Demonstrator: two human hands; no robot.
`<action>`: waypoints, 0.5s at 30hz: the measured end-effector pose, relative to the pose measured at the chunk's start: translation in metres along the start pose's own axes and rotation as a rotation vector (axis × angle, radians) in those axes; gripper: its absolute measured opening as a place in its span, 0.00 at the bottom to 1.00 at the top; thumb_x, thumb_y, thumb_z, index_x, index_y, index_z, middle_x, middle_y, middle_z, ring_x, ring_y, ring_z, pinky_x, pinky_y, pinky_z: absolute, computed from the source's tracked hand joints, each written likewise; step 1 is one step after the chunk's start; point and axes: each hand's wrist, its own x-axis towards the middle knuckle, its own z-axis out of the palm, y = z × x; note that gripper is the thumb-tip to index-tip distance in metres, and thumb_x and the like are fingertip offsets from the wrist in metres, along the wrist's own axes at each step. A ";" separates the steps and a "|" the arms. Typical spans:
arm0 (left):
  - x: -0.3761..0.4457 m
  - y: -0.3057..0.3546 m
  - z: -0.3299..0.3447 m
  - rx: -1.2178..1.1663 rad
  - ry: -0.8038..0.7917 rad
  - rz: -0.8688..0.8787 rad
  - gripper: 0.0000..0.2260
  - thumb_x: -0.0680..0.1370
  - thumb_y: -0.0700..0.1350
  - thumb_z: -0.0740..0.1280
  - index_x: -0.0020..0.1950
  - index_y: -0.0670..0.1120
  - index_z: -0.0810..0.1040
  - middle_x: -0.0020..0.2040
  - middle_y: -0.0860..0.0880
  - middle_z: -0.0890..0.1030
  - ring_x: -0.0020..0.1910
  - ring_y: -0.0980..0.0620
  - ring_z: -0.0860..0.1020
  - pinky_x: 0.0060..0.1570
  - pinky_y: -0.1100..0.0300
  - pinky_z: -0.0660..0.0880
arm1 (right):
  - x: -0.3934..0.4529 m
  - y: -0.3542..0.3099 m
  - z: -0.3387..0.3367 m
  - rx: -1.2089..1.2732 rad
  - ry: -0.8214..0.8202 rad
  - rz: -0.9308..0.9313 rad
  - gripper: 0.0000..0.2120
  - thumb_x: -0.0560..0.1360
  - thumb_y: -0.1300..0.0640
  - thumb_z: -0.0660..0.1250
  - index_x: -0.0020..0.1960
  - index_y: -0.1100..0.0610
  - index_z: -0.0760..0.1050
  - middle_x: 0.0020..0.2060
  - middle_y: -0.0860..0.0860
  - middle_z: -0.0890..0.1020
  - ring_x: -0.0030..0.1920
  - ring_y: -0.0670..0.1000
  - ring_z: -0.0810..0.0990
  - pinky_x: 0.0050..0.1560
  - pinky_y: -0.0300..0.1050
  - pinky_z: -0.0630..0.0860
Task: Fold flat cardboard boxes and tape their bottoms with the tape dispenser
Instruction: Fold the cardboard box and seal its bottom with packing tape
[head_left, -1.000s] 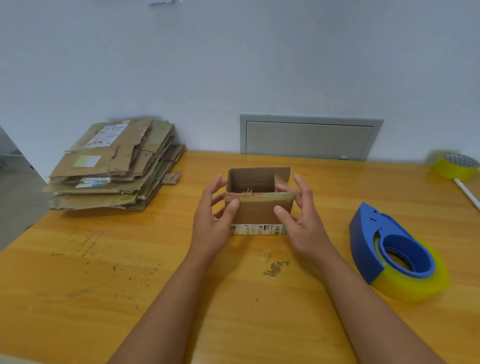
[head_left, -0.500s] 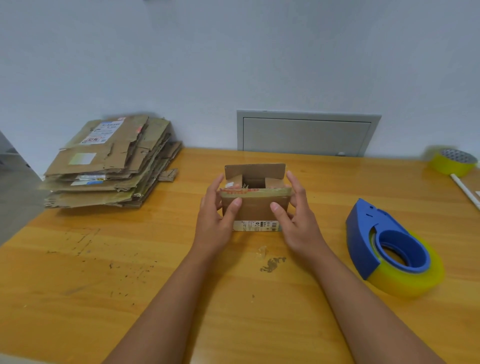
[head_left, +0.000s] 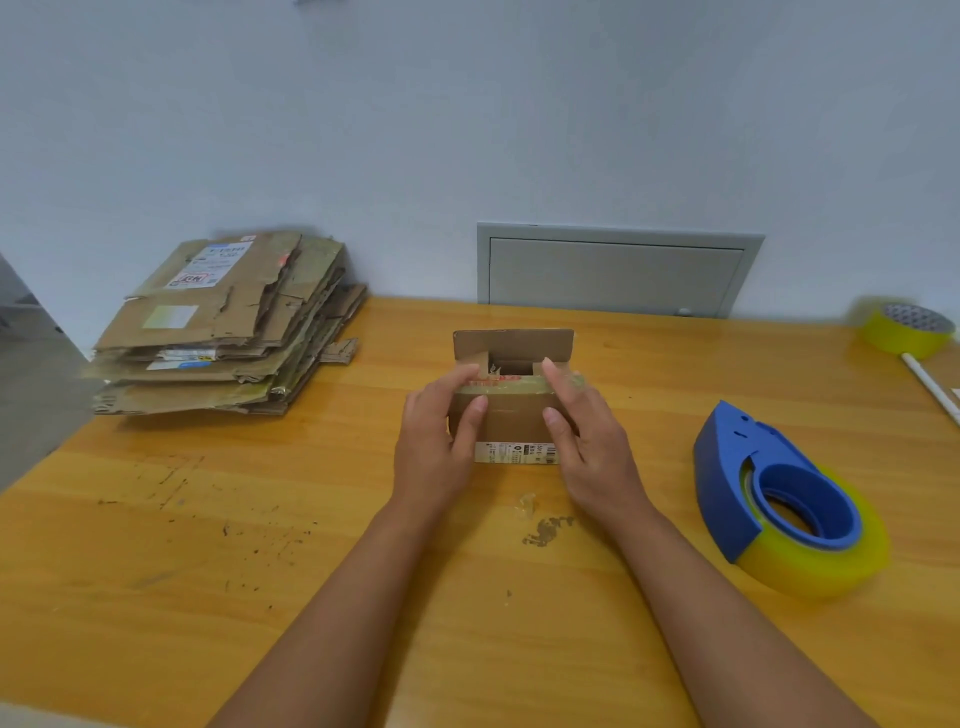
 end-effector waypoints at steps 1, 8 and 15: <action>0.000 0.001 0.000 0.003 -0.002 -0.002 0.15 0.81 0.51 0.63 0.67 0.62 0.70 0.58 0.71 0.71 0.58 0.56 0.71 0.53 0.59 0.74 | 0.000 0.000 0.000 0.003 0.000 -0.002 0.25 0.84 0.55 0.57 0.75 0.33 0.56 0.72 0.53 0.70 0.74 0.56 0.66 0.67 0.61 0.72; -0.001 0.004 0.000 0.011 0.010 -0.025 0.16 0.81 0.52 0.63 0.68 0.65 0.67 0.58 0.74 0.70 0.58 0.58 0.70 0.52 0.64 0.71 | 0.000 0.002 0.001 0.000 0.011 -0.009 0.27 0.84 0.53 0.57 0.73 0.26 0.54 0.70 0.55 0.70 0.71 0.57 0.68 0.64 0.60 0.74; 0.001 -0.001 0.005 0.099 0.055 -0.001 0.08 0.81 0.47 0.66 0.58 0.48 0.81 0.63 0.48 0.75 0.59 0.52 0.72 0.56 0.53 0.75 | 0.001 0.007 0.004 -0.051 0.124 -0.002 0.16 0.82 0.58 0.64 0.69 0.52 0.76 0.64 0.57 0.75 0.62 0.57 0.76 0.60 0.43 0.74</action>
